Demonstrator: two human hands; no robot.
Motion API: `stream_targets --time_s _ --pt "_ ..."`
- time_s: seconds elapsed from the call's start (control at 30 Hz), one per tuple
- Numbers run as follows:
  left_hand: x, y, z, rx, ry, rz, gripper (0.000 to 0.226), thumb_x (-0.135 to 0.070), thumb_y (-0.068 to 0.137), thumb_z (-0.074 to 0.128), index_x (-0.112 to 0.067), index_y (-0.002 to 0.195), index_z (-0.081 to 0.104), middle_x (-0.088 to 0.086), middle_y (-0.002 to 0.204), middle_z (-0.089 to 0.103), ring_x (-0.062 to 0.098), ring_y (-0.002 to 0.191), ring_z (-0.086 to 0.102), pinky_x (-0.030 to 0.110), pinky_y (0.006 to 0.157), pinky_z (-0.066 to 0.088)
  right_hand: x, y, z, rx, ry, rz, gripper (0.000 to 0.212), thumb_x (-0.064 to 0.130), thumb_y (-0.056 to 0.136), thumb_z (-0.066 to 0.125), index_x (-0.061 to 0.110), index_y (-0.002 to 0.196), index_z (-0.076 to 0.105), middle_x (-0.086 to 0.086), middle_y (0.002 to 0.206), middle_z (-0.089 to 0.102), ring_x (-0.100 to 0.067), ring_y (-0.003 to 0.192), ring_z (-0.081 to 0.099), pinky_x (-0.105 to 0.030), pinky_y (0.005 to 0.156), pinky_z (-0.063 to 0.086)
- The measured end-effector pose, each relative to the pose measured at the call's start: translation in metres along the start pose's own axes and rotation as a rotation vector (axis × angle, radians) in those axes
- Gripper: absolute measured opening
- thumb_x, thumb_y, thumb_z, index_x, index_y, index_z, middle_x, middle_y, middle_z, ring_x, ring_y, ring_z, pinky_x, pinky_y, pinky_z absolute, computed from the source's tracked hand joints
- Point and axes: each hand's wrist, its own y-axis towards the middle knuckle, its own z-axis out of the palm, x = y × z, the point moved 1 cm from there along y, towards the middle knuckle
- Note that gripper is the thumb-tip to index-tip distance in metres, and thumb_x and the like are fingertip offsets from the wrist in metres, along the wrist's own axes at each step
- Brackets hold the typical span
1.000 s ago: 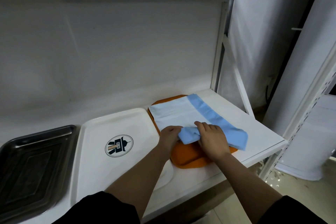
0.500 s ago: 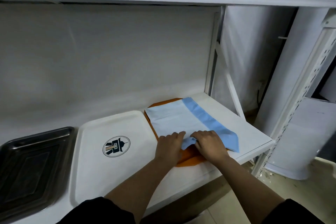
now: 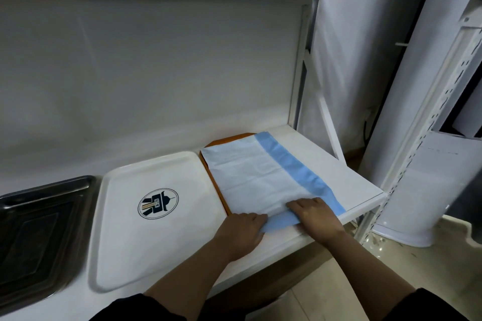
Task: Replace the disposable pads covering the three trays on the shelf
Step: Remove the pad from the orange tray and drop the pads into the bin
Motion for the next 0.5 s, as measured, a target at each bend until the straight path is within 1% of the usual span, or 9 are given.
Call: stream_targets --time_s 0.03,0.1,0.17,0.23,0.27,0.33,0.4,0.47,0.5 --pt "0.001 -0.002 0.004 -0.01 0.005 0.017 0.037 -0.036 0.079 0.052 -0.015 0.102 0.071 -0.003 0.074 0.071 0.01 0.055 0.065 0.018 0.044 0.05 -0.004 0.0 0.002 0.006 -0.01 0.029 0.05 0.011 0.041 0.086 0.018 0.088 0.07 0.0 0.076 0.07 -0.022 0.066 0.068 -0.033 0.056 0.055" --pt "0.007 -0.004 0.012 -0.027 0.046 0.074 0.044 -0.032 0.063 0.073 -0.012 0.103 0.072 -0.003 0.075 0.071 0.008 0.057 0.065 0.018 0.045 0.051 -0.011 0.0 0.004 0.035 -0.02 0.1 0.049 0.008 0.037 0.084 0.016 0.083 0.069 -0.003 0.074 0.069 -0.024 0.065 0.067 -0.035 0.056 0.053" --pt "0.009 -0.003 0.015 -0.001 0.05 0.056 0.05 -0.027 0.055 0.082 -0.012 0.102 0.072 -0.004 0.076 0.071 0.007 0.057 0.065 0.016 0.046 0.051 -0.016 0.0 0.009 0.057 -0.019 0.18 0.045 0.006 0.034 0.086 0.015 0.074 0.067 -0.003 0.068 0.067 -0.024 0.061 0.066 -0.034 0.051 0.052" --pt "0.012 -0.002 0.017 -0.014 -0.048 0.003 0.029 -0.022 0.068 0.07 -0.012 0.095 0.074 -0.003 0.072 0.07 0.008 0.055 0.064 0.018 0.044 0.05 -0.019 -0.002 0.007 0.104 -0.016 0.251 0.038 0.007 0.043 0.086 0.013 0.075 0.068 -0.004 0.072 0.068 -0.026 0.066 0.066 -0.035 0.054 0.053" --pt "0.014 0.0 0.018 -0.016 -0.104 -0.024 0.024 -0.022 0.074 0.06 -0.012 0.09 0.075 -0.002 0.07 0.07 0.009 0.054 0.064 0.02 0.043 0.05 -0.022 -0.003 0.006 0.108 -0.015 0.292 0.032 0.01 0.057 0.082 0.013 0.085 0.068 -0.005 0.084 0.07 -0.027 0.079 0.067 -0.037 0.063 0.054" --pt "0.016 0.002 0.019 -0.028 -0.164 -0.075 0.032 -0.025 0.079 0.047 -0.015 0.085 0.076 -0.002 0.071 0.072 0.008 0.056 0.066 0.019 0.048 0.053 -0.025 -0.004 -0.002 0.094 -0.004 0.492 0.03 0.016 0.086 0.059 0.016 0.116 0.059 -0.006 0.116 0.063 -0.027 0.109 0.058 -0.038 0.085 0.047" --pt "0.012 0.005 0.009 -0.141 -0.171 -0.128 0.045 -0.038 0.084 0.039 -0.014 0.101 0.074 0.002 0.091 0.074 0.012 0.076 0.07 0.017 0.068 0.054 -0.027 -0.006 -0.012 0.033 0.115 0.794 0.035 0.018 0.094 0.044 0.013 0.129 0.045 -0.011 0.128 0.052 -0.03 0.117 0.049 -0.04 0.091 0.043" --pt "0.007 0.009 0.002 -0.125 -0.286 -0.263 0.068 -0.056 0.084 0.024 -0.015 0.125 0.061 0.003 0.119 0.066 0.017 0.106 0.063 0.019 0.091 0.044 -0.031 -0.008 -0.015 -0.076 0.384 1.089 0.043 0.023 0.092 0.052 0.004 0.128 0.039 -0.02 0.126 0.049 -0.04 0.114 0.049 -0.047 0.091 0.044" --pt "0.006 0.009 0.0 -0.125 -0.322 -0.283 0.075 -0.06 0.082 0.019 -0.017 0.13 0.056 0.003 0.126 0.062 0.017 0.113 0.059 0.018 0.096 0.04 -0.035 -0.008 -0.011 -0.098 0.603 1.232 0.051 0.031 0.09 0.056 0.003 0.129 0.037 -0.022 0.124 0.05 -0.043 0.112 0.051 -0.049 0.092 0.045"
